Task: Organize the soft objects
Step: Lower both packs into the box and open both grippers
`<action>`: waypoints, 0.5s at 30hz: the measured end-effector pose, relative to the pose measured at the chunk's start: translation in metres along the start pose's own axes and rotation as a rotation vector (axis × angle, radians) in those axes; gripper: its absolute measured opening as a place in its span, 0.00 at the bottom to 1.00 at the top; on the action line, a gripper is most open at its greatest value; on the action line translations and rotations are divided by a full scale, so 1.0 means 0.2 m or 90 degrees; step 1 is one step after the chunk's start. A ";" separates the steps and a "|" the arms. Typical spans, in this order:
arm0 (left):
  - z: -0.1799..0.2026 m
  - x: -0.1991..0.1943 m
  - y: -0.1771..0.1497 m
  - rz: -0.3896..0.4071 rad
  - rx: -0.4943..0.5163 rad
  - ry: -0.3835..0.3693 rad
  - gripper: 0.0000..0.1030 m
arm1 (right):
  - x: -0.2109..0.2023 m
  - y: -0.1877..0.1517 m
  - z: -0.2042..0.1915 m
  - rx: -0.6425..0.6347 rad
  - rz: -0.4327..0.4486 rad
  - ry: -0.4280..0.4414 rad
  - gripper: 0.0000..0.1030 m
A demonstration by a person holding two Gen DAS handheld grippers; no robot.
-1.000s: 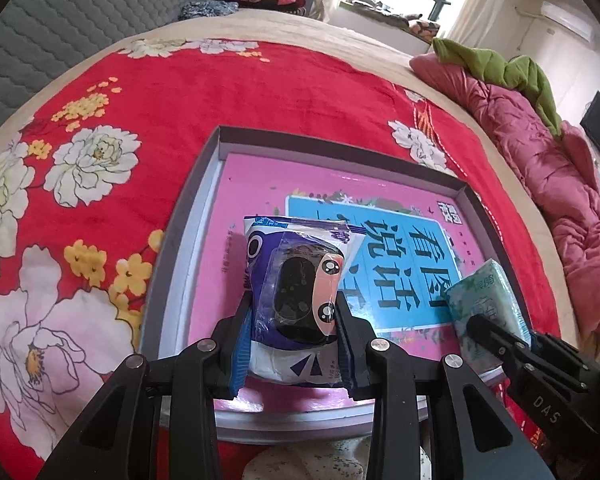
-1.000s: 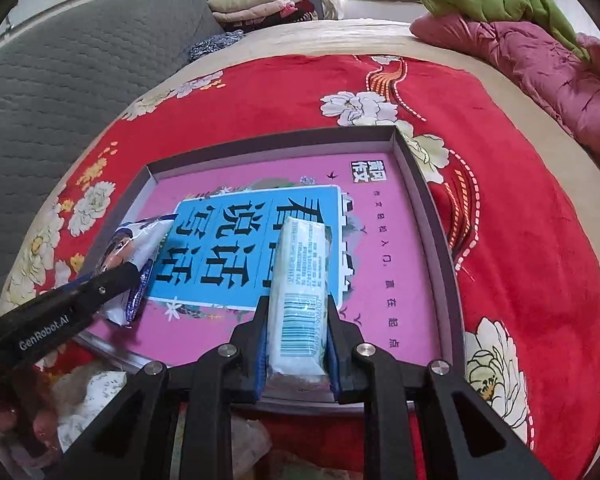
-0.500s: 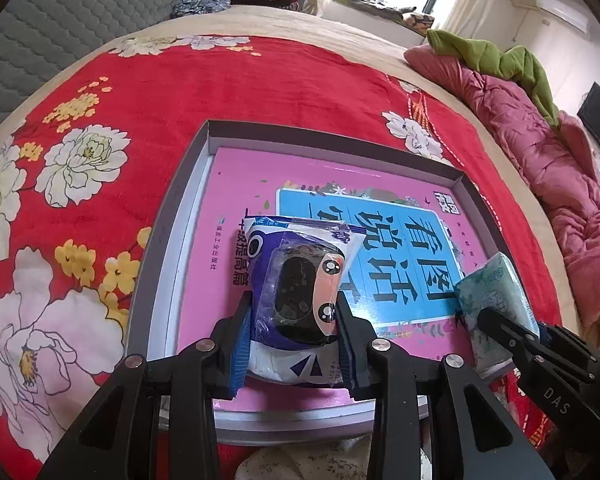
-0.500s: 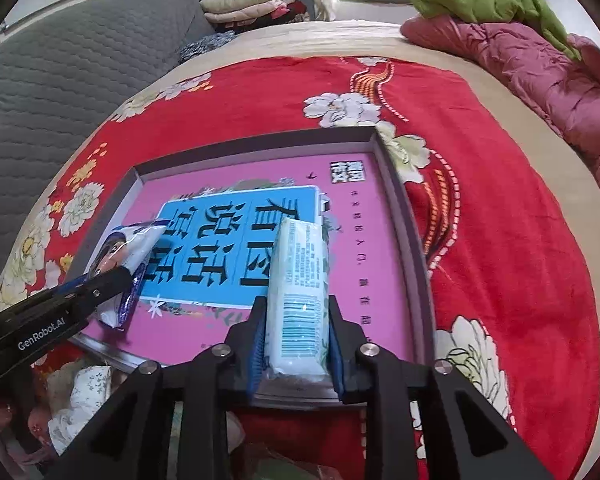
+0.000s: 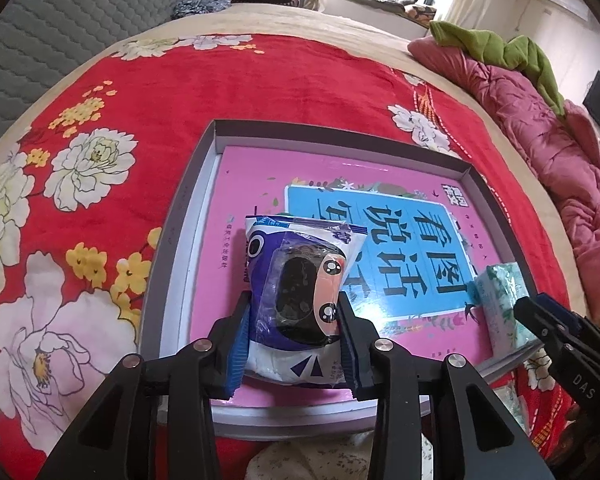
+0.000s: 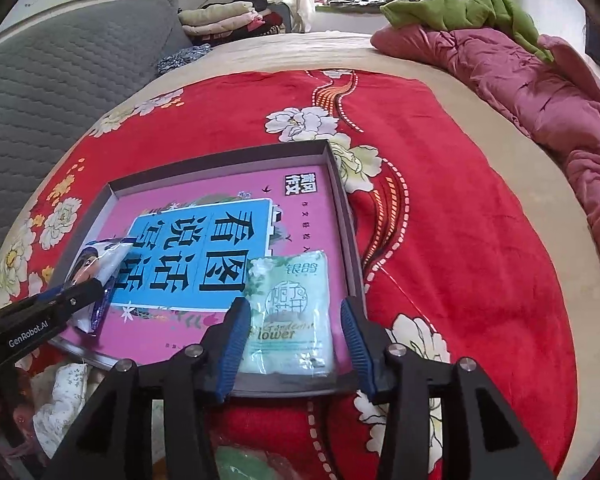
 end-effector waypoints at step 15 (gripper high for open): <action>-0.02 -0.04 0.00 -0.001 -0.003 0.022 0.55 | -0.12 0.01 -0.02 -0.013 0.036 0.005 0.49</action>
Point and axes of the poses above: each gripper's, at about its wrist camera, not at the fingertips, and x roughly the way its jaws point, z to its right, y to its top, the point moved 1 cm from there along x, roughly the way its jaws point, and after that the axes turned 11 degrees about -y, right-handed, at the moved point
